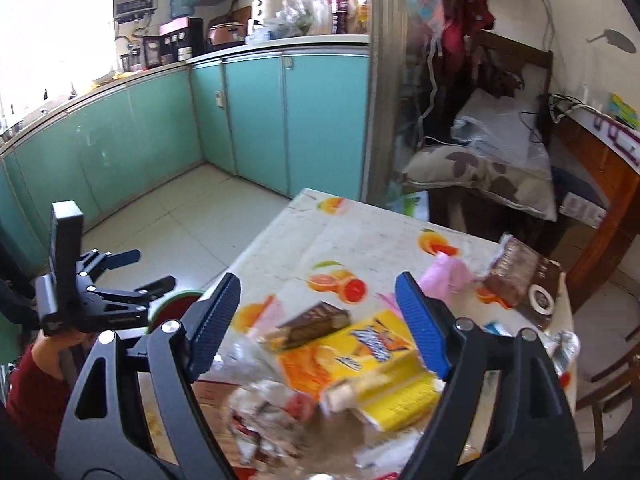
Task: Collect trash
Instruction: 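Grasp the clear plastic bag with the left tool while the right tool grasps crumpled foil wrapper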
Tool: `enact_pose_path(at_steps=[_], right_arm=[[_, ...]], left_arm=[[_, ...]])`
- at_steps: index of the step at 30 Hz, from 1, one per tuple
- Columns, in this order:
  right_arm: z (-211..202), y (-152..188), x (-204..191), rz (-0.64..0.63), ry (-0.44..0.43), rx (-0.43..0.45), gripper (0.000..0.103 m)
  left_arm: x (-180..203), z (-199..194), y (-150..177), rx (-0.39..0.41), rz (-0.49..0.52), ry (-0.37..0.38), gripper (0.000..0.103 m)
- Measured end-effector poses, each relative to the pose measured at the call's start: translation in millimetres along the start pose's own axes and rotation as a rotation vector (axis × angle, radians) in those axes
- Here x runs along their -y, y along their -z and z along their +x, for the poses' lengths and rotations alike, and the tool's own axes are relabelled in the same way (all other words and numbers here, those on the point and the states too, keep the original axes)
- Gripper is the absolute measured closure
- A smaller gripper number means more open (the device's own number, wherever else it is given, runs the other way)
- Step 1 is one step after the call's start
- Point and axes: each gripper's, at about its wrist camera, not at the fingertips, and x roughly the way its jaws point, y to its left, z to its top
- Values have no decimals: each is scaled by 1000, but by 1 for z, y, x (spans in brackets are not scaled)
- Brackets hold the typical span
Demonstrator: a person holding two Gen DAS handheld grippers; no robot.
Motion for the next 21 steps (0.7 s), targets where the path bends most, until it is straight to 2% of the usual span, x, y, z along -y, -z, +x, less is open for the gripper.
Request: enact_pose_path(at_steps=[5,8,11,14,16,21], right_arm=[[-6,22,53,87,80,-46,25],[-13,36,69,128,101,-61,24],[-25,50,65,142,85,-55,24],[-36,65,46,120,46,-53,23],[-39,74,29,86,25,-60,23],[-33,80,-5,-5,1,-67,23]], left_arm=[[49,1,-2,-39,68,201,14],[78,7,12,-80,157,241,14],[90,20,24,-131,168,285,18],[92,28,28,-163,139,320,36],[91,28,28,-157,131,327,57],[91,22,26,-114,128,338,63]])
